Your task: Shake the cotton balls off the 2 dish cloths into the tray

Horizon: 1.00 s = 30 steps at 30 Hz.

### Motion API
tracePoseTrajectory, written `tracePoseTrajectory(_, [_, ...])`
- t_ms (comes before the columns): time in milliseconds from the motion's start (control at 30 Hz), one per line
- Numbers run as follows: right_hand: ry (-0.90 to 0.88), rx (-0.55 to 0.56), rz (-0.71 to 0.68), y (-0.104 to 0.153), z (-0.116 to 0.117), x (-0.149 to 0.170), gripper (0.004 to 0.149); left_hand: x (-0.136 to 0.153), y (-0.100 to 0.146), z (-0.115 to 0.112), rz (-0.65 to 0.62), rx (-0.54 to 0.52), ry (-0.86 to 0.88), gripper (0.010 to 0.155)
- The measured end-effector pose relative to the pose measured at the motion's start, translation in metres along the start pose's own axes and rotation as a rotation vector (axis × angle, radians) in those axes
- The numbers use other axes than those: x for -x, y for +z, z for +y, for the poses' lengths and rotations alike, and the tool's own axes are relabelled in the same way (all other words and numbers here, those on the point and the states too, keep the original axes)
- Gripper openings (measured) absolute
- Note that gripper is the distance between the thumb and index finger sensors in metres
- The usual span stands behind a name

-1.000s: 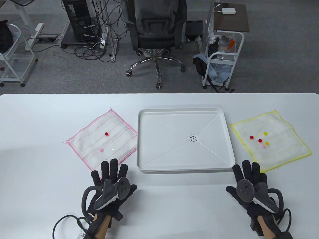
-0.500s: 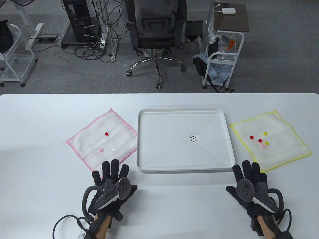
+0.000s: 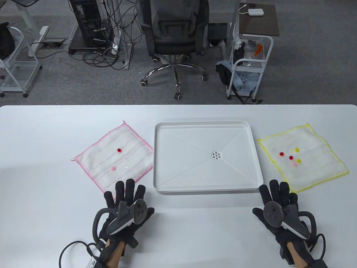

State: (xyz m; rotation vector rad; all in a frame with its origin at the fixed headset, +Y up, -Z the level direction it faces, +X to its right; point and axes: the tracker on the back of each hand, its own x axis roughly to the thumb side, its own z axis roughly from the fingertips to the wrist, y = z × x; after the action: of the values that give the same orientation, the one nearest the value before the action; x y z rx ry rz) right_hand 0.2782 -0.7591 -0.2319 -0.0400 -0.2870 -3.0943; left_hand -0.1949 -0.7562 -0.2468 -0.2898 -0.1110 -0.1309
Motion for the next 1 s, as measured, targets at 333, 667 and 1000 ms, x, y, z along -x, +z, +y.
tracePoseTrajectory(333, [-0.035, -0.003, -0.011, -0.002, 0.001, 0.001, 0.077, -0.001, 0.0, -0.001, 0.002, -0.006, -0.011, 0.081])
tracePoseTrajectory(667, [-0.153, 0.02, 0.207, -0.012, -0.009, 0.049, 0.076, 0.001, 0.001, 0.002, -0.005, -0.021, 0.02, 0.08])
tracePoseTrajectory(1000, [-0.395, -0.198, 0.41, -0.03, 0.023, 0.109, 0.078, -0.001, 0.001, 0.001, -0.018, -0.013, 0.013, 0.08])
